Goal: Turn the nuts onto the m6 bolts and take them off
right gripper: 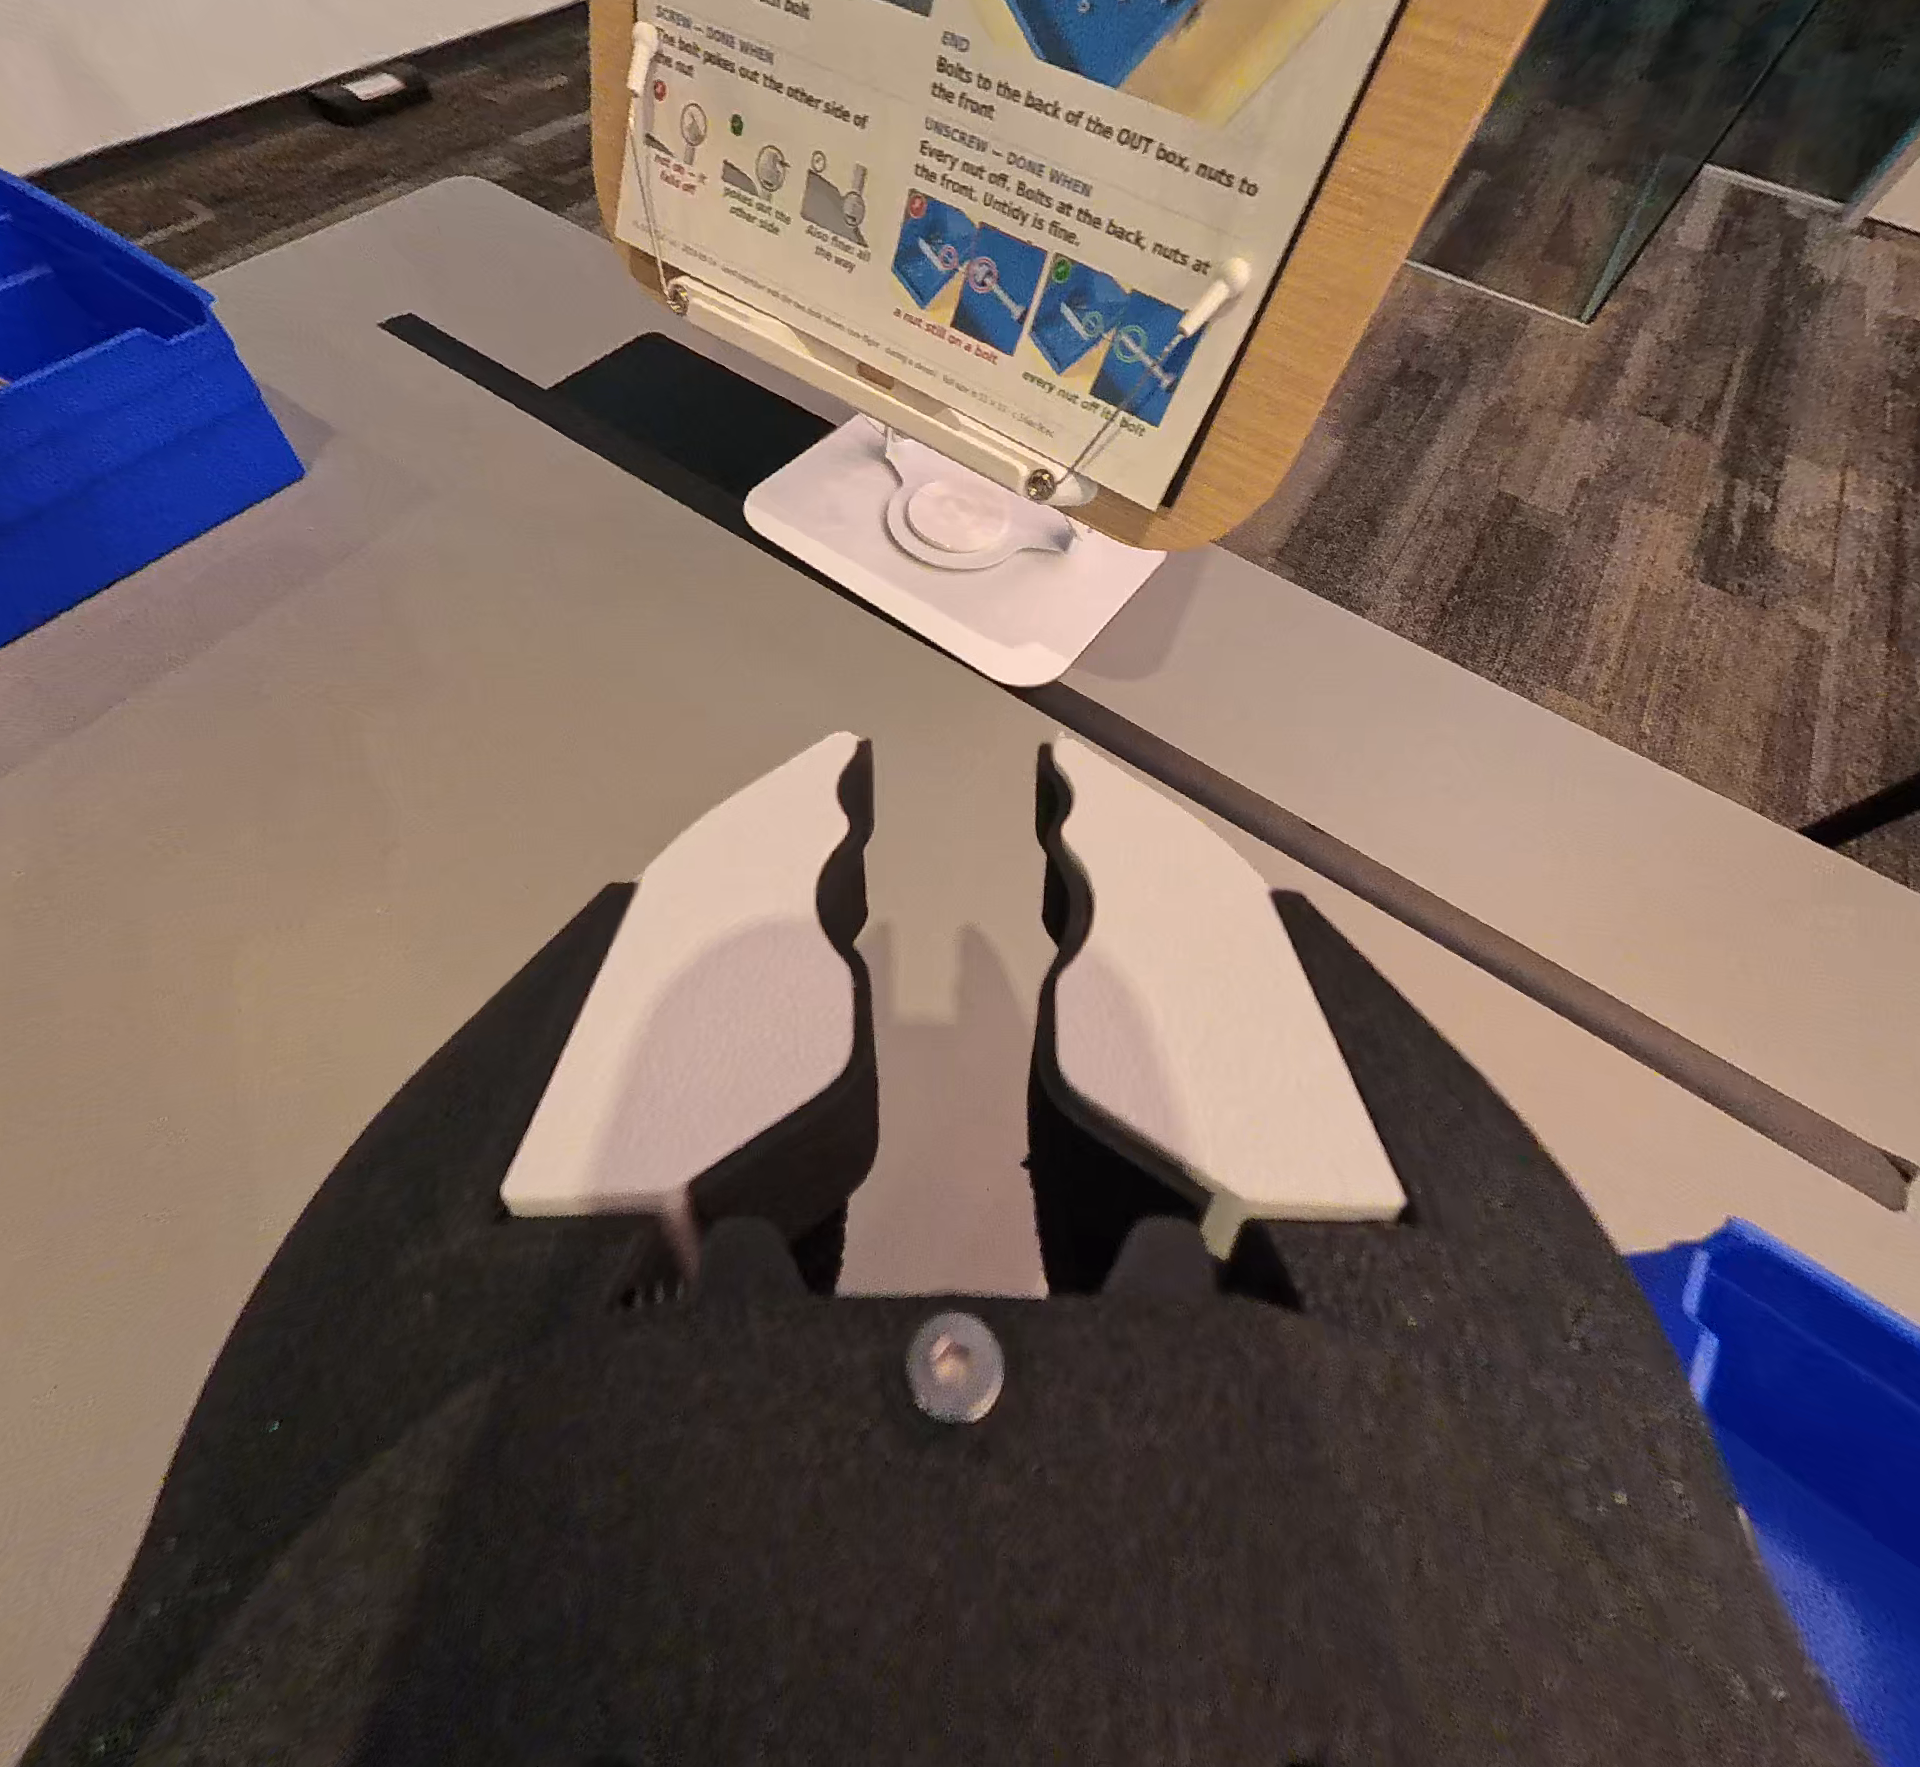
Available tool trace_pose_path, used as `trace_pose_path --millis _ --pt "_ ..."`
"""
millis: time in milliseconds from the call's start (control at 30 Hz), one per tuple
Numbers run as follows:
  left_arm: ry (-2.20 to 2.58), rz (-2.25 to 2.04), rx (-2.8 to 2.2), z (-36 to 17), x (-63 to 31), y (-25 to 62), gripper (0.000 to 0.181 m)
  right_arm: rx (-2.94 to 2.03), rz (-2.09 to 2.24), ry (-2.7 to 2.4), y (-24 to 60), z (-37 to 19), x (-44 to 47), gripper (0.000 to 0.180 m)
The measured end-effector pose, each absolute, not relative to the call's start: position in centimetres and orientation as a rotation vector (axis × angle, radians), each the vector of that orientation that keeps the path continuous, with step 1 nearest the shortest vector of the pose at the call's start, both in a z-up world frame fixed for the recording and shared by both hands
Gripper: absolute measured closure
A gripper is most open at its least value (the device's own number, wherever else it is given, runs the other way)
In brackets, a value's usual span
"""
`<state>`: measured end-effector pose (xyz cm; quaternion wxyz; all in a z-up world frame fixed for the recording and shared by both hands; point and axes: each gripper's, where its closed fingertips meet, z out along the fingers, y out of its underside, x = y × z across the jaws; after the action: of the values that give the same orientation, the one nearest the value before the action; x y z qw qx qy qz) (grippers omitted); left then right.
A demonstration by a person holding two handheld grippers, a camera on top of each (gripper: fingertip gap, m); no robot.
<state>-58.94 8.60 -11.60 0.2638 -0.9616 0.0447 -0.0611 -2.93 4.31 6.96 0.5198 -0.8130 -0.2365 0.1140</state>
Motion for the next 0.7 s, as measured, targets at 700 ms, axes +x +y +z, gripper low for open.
trace_pose_path --millis 700 --pt "-0.080 -0.219 -2.822 -14.3 -58.7 9.7 0.166 -2.034 0.242 -0.649 4.7 4.9 -2.7 0.150"
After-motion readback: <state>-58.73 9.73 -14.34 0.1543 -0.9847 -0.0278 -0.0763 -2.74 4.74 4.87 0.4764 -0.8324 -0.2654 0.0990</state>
